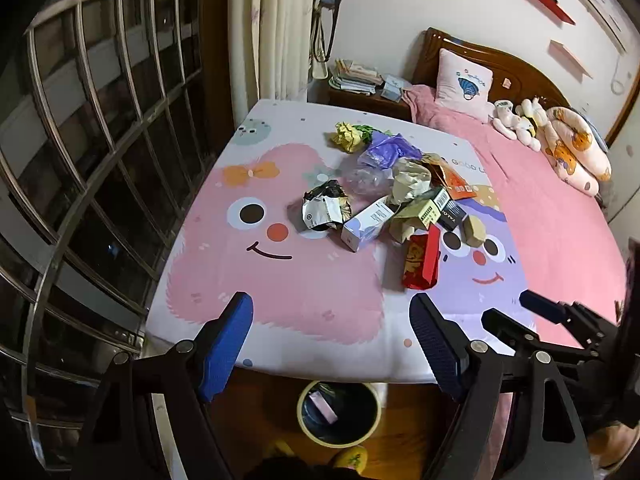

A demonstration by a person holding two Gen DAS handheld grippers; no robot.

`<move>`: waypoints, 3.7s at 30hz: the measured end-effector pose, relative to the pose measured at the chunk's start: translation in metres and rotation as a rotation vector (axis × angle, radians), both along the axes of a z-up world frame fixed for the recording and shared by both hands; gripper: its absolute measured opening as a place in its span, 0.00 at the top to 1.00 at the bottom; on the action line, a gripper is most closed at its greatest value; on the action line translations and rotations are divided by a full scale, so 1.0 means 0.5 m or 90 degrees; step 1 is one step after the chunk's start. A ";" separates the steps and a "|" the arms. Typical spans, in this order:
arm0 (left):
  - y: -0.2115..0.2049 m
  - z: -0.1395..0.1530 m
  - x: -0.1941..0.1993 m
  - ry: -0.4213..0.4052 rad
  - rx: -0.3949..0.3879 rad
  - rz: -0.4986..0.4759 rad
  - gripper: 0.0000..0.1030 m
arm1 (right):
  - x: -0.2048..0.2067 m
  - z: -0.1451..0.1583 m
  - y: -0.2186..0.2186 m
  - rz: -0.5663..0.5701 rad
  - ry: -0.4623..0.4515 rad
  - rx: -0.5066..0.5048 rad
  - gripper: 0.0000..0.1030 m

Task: Collect trash
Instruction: 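Raise both tools back over the table toward the remaining trash, then grasp the crumpled gold-black wrapper with the left tool while the right tool grasps the red packet, then carry both items over the blue bin and open both tools to drop them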

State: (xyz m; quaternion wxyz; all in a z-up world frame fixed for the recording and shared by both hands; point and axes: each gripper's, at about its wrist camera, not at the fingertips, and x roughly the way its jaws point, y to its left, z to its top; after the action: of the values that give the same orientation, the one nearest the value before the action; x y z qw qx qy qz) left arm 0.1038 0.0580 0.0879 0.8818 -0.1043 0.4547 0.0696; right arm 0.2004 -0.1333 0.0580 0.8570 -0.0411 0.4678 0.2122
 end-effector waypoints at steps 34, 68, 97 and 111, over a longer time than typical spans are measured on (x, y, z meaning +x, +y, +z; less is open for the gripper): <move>0.164 -0.348 0.623 0.197 -0.016 -0.326 0.21 | 0.333 -0.340 0.055 -0.330 0.155 -0.032 0.56; 0.125 -0.289 0.580 0.144 -0.003 -0.341 0.54 | 0.252 -0.229 0.033 -0.360 0.126 0.048 0.88; -0.160 -0.212 -0.016 0.097 -0.002 -0.210 0.54 | -0.146 -0.105 -0.137 -0.057 0.064 0.074 0.88; -0.201 -0.357 -0.132 0.187 0.011 -0.216 0.54 | -0.261 -0.293 -0.150 -0.047 0.193 0.075 0.88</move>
State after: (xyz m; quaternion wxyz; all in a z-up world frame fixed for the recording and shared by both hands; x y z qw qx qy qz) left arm 0.0379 -0.0424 -0.0904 0.8059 -0.0071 0.5888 -0.0612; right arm 0.0698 -0.2081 -0.0887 0.7848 0.0586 0.5796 0.2116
